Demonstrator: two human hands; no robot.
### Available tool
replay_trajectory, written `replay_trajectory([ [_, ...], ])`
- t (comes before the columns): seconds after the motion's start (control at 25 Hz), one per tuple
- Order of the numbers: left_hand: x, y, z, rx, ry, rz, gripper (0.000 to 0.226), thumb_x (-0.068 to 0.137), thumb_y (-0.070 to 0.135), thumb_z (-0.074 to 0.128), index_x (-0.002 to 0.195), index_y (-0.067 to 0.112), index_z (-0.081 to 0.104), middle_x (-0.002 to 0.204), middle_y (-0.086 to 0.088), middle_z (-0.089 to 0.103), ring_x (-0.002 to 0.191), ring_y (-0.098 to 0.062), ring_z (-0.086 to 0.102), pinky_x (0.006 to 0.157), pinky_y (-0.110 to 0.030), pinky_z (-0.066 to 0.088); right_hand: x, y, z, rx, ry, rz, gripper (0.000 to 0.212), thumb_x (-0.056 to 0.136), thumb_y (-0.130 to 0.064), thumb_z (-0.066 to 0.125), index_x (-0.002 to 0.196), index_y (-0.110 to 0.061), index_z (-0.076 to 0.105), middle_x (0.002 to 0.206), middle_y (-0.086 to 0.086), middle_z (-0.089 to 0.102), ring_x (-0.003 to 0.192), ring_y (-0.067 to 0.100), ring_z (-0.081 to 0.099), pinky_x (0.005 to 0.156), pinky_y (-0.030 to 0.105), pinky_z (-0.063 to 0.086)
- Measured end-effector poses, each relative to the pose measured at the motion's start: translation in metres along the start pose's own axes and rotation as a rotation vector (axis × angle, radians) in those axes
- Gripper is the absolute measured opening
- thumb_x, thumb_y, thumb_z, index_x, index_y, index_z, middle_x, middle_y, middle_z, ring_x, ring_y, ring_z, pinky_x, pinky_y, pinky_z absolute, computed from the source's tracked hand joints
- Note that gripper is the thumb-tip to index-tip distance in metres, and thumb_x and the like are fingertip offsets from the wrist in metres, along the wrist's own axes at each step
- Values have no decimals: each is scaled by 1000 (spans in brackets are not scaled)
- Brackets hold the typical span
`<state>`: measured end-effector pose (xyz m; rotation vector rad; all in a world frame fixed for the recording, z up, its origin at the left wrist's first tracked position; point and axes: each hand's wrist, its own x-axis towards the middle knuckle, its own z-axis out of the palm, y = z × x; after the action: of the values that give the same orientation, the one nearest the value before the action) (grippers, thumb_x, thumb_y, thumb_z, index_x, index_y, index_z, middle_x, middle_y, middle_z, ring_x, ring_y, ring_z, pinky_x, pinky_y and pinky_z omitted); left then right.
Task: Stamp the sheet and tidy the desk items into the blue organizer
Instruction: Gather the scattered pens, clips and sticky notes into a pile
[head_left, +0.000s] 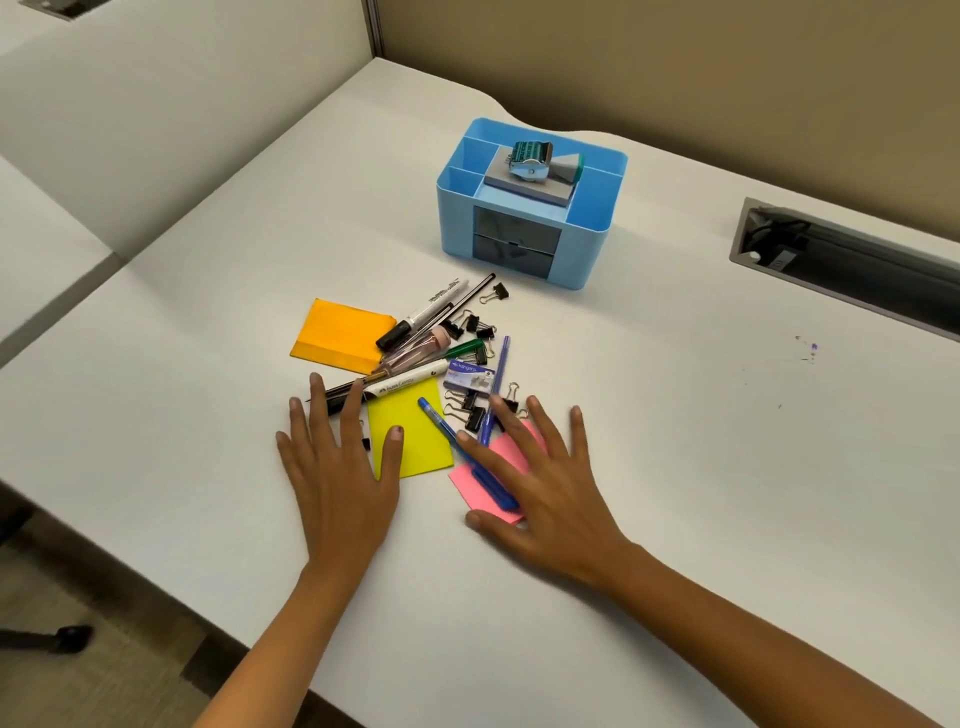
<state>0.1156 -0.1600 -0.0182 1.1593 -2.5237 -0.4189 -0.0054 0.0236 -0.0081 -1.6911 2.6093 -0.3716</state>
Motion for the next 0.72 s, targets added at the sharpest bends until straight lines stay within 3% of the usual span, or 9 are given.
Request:
replay_trajectory([
  [0.2, 0, -1, 0, -21, 31, 3, 60, 93, 53, 28, 143, 20, 31, 157, -6, 14, 144, -32, 10, 114, -54, 13, 38, -18, 13, -17, 16, -10, 67, 86, -71, 36, 146, -44, 21, 159, -5, 9, 145, 35, 1, 107, 69, 2],
  [0.32, 0, -2, -1, -45, 40, -6, 60, 93, 52, 28, 143, 18, 31, 157, -6, 14, 143, -31, 12, 114, -53, 15, 60, -25, 15, 108, 73, 31, 60, 90, -65, 34, 144, -41, 28, 158, -7, 15, 145, 31, 6, 111, 64, 0],
  [0.44, 1, -1, -2, -67, 44, -15, 59, 93, 51, 29, 142, 17, 31, 157, -6, 15, 142, -32, 14, 114, -52, 15, 92, -3, 12, 363, 284, 182, 51, 93, -51, 34, 135, -26, 47, 147, -3, 40, 140, 22, 27, 114, 52, 15],
  [0.52, 1, 0, -2, -58, 42, -15, 60, 93, 50, 31, 142, 17, 31, 157, -6, 15, 142, -31, 15, 114, -52, 15, 119, 27, 13, 438, 376, 288, 50, 94, -47, 33, 133, -20, 50, 143, 2, 46, 136, 20, 33, 113, 46, 25],
  [0.6, 1, 0, -1, -30, 32, -14, 61, 92, 51, 32, 142, 17, 31, 157, -7, 15, 142, -31, 14, 114, -52, 14, 144, 49, 15, 484, 331, 351, 52, 95, -47, 34, 136, -18, 46, 145, 3, 42, 136, 19, 32, 113, 41, 27],
  [0.72, 1, 0, 0, -8, 29, -13, 61, 92, 52, 32, 142, 16, 32, 157, -7, 16, 142, -32, 16, 114, -53, 14, 172, 59, 20, 424, 196, 272, 55, 95, -49, 33, 141, -19, 40, 149, 3, 37, 137, 19, 31, 113, 39, 27],
])
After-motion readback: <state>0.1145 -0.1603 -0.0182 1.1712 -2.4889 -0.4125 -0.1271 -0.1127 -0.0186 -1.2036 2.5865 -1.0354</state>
